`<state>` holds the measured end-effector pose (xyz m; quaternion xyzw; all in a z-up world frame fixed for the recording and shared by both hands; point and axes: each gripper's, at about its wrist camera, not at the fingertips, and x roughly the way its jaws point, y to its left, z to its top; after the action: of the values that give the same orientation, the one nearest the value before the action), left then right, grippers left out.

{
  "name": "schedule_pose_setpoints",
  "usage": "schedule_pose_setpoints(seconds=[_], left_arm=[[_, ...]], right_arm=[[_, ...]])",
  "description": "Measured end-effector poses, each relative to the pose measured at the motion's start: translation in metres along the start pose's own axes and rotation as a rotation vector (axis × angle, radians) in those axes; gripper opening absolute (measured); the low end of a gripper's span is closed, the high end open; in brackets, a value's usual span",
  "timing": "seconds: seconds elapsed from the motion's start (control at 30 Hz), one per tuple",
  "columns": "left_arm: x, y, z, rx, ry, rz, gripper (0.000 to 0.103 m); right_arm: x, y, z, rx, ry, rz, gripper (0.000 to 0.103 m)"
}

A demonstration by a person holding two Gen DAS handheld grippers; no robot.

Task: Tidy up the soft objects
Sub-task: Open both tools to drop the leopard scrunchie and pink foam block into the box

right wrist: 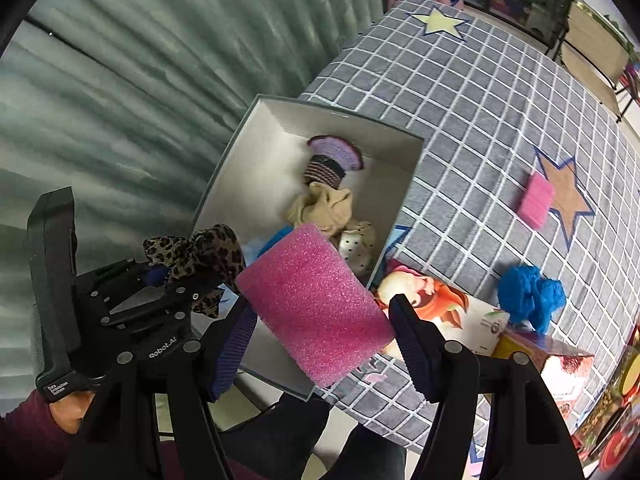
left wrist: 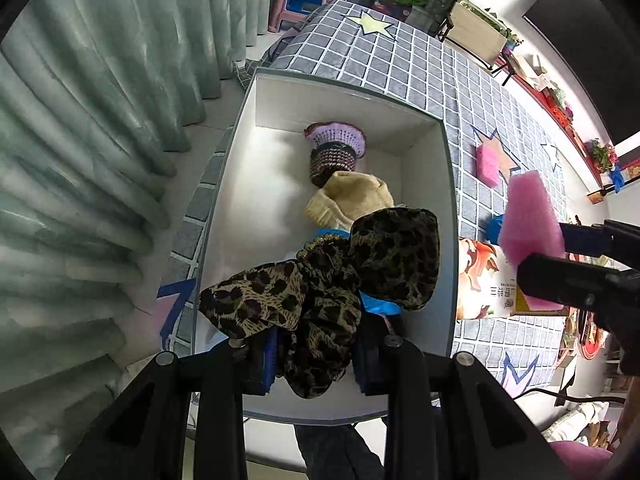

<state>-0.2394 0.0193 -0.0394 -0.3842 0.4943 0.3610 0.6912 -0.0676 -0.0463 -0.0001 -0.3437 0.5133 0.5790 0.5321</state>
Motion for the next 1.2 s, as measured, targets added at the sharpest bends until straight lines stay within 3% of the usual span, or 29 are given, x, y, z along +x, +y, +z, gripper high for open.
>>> schedule_pose_setpoints(seconds=[0.8,1.2], left_arm=[[0.012,0.007,-0.004,-0.010,0.033,0.021,0.032],[0.026,0.007,0.031,0.000,0.018,0.066,0.032]], right_arm=[[0.015,0.013,0.004,-0.030,0.034,0.011,0.070],[0.023,0.005,0.037,-0.021,0.026,-0.018,0.070]])
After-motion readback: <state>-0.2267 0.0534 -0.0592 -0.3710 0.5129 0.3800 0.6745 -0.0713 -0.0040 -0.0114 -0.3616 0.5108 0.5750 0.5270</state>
